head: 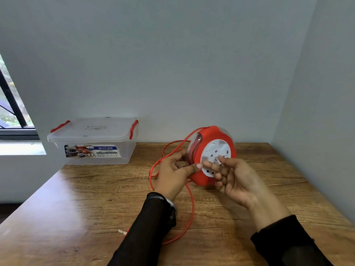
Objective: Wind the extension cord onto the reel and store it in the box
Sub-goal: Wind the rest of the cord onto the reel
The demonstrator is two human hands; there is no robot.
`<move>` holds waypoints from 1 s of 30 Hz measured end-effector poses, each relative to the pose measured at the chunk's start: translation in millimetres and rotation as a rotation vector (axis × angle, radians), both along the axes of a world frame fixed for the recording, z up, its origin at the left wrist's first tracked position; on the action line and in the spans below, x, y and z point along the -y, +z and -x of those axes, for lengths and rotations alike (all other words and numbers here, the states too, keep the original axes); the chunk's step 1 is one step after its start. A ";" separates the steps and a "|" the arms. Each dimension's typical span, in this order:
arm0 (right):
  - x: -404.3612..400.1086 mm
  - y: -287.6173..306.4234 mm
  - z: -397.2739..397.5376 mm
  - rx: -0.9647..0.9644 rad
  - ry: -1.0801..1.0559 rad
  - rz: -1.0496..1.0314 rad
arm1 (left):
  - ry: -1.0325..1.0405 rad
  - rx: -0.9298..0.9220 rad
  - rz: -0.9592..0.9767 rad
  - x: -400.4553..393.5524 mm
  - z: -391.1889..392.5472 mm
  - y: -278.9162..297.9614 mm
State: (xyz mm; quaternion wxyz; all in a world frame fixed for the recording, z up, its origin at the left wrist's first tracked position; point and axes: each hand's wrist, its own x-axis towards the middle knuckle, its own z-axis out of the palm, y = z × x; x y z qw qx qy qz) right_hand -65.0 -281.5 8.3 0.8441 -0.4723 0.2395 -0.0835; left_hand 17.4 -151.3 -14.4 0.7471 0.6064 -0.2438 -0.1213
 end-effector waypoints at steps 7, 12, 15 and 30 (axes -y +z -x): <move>-0.7 -12.9 1.8 0.132 -0.105 1.392 | 0.072 -0.007 0.056 -27.9 -12.7 15.9; -11.6 -14.4 4.0 0.105 0.166 1.716 | 0.071 0.005 0.031 -31.5 -14.5 16.5; -10.9 -17.2 2.6 0.058 0.240 1.787 | 0.012 0.034 -0.002 -33.5 -13.5 19.0; -0.7 -27.2 -4.5 0.005 -0.319 2.121 | -0.034 0.280 -0.079 -17.7 -2.8 15.4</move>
